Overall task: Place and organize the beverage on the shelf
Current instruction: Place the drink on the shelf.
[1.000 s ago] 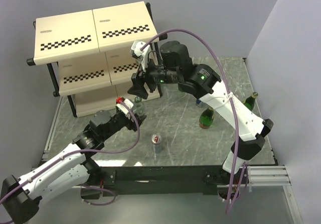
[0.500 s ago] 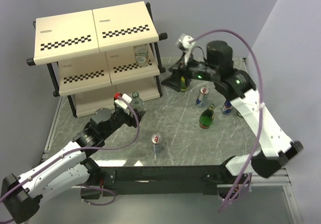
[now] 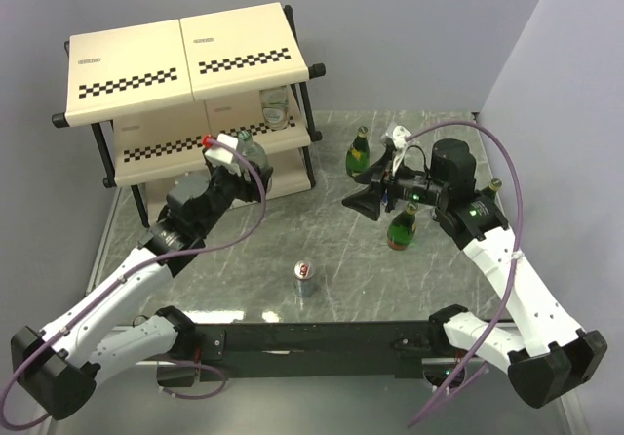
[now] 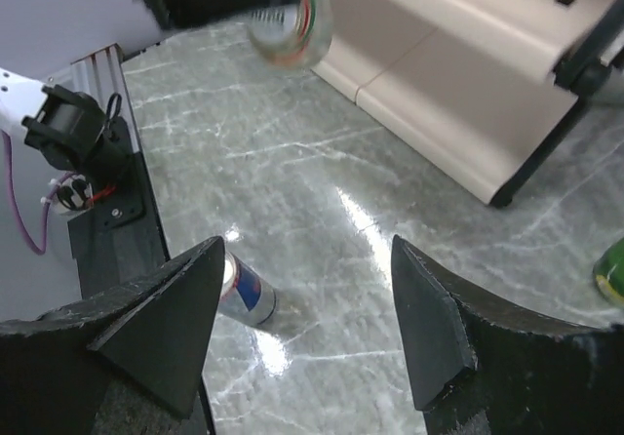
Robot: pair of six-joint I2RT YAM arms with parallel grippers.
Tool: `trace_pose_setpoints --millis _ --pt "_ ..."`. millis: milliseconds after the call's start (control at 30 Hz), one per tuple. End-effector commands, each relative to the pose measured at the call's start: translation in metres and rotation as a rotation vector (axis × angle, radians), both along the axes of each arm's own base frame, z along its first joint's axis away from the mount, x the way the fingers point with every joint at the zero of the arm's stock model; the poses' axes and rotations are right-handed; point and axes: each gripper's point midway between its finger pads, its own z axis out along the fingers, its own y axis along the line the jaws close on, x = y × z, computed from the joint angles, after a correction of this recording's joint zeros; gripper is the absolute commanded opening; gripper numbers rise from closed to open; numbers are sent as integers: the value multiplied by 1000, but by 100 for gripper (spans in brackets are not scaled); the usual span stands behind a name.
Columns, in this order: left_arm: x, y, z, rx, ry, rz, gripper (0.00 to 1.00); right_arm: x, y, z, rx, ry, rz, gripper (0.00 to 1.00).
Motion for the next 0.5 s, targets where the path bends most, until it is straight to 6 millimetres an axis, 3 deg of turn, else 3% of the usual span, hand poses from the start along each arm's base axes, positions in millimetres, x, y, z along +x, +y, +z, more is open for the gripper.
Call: trace_pose_setpoints --millis 0,467 --pt "7 10 98 -175 -217 17 0 -10 -3 34 99 -131 39 75" --pt "44 18 111 -156 -234 59 0 -14 -6 23 134 -93 81 75"
